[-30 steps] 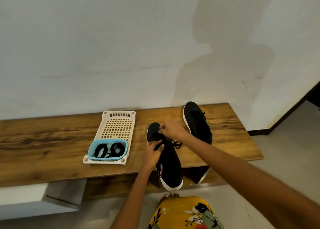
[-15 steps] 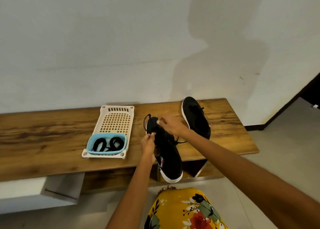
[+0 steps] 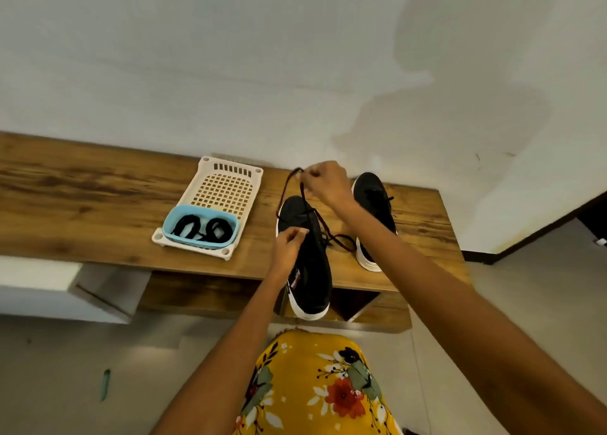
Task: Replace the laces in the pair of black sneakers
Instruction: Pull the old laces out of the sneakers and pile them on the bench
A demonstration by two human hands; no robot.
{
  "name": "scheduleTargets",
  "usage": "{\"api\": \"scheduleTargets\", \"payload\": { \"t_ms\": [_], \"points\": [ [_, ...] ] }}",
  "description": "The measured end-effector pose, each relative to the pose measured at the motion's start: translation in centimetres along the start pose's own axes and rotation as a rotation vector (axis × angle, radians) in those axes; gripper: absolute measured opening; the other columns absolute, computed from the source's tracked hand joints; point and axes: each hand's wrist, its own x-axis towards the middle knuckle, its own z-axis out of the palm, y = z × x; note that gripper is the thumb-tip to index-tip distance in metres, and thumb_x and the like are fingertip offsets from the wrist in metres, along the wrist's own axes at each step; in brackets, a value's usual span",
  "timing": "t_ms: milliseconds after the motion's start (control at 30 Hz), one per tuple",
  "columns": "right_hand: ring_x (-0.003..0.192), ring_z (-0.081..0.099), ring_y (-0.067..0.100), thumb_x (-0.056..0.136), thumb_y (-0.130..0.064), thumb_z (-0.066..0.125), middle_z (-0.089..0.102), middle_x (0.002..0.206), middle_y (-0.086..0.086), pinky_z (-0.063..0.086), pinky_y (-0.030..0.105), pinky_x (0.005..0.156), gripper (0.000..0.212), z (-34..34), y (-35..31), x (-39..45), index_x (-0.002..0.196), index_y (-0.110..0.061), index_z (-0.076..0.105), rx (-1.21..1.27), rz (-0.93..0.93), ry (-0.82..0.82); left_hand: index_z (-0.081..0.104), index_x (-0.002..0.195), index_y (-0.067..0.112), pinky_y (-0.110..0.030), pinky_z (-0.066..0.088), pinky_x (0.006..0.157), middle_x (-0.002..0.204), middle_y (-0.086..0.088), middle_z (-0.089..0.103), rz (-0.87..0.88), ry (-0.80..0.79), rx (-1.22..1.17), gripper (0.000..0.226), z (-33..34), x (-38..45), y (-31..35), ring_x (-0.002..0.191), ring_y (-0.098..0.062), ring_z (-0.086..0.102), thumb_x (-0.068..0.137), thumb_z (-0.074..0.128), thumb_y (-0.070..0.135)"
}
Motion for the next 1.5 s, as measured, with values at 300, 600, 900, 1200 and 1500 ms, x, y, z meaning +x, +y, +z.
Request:
{"api": "scheduleTargets", "payload": {
  "t_ms": [300,600,900,1200,1500],
  "points": [
    [0.067,0.065,0.011,0.087,-0.019,0.068,0.068,0.077,0.003,0.058,0.023,0.072,0.014,0.9,-1.7,0.8,0.091,-0.006,0.070,0.512,0.090,-0.054,0.071,0.083,0.010,-0.032,0.042,0.074,0.078,0.005,0.060,-0.016,0.084,0.255,0.024,0.5,1.2,1.0,0.079,-0.010,0.054,0.089,0.062,0.031],
    [0.097,0.058,0.022,0.091,-0.026,0.060,0.064,0.104,0.008,0.040,0.030,0.075,0.023,4.8,8.0,-3.4,0.103,-0.010,0.071,-0.470,-0.119,-0.341,0.070,0.082,0.016,-0.036,0.051,0.089,0.097,-0.008,0.069,-0.307,0.210,-0.366,0.016,0.4,1.1,1.4,0.093,-0.022,0.064,0.092,0.060,0.024],
    [0.070,0.063,0.016,0.090,-0.022,0.063,0.070,0.077,0.007,0.056,0.038,0.077,0.018,4.2,4.5,-0.6,0.090,-0.006,0.073,-0.023,0.089,-0.110,0.064,0.076,0.013,-0.025,0.045,0.061,0.072,-0.006,0.060,-0.388,0.067,-0.214,0.020,0.1,0.9,2.8,0.066,-0.018,0.055,0.089,0.050,0.007],
    [0.061,0.060,0.015,0.091,-0.013,0.061,0.064,0.067,0.004,0.056,0.036,0.076,0.016,5.1,5.9,1.7,0.095,-0.001,0.070,0.130,0.326,-0.110,0.054,0.127,0.016,-0.034,0.044,0.095,0.125,-0.012,0.047,-0.004,-0.025,0.509,0.050,-0.3,0.1,0.8,0.114,-0.028,0.051,0.080,0.070,0.026],
    [0.102,0.056,0.013,0.082,-0.020,0.068,0.054,0.116,0.001,0.044,0.022,0.082,0.053,4.8,9.9,-6.3,0.131,-0.012,0.049,0.083,0.174,-0.105,0.047,0.113,0.011,-0.028,0.041,0.077,0.121,-0.008,0.047,-0.031,0.097,0.451,0.036,-0.6,0.2,1.5,0.101,-0.018,0.050,0.081,0.065,0.013]
  ]
}}
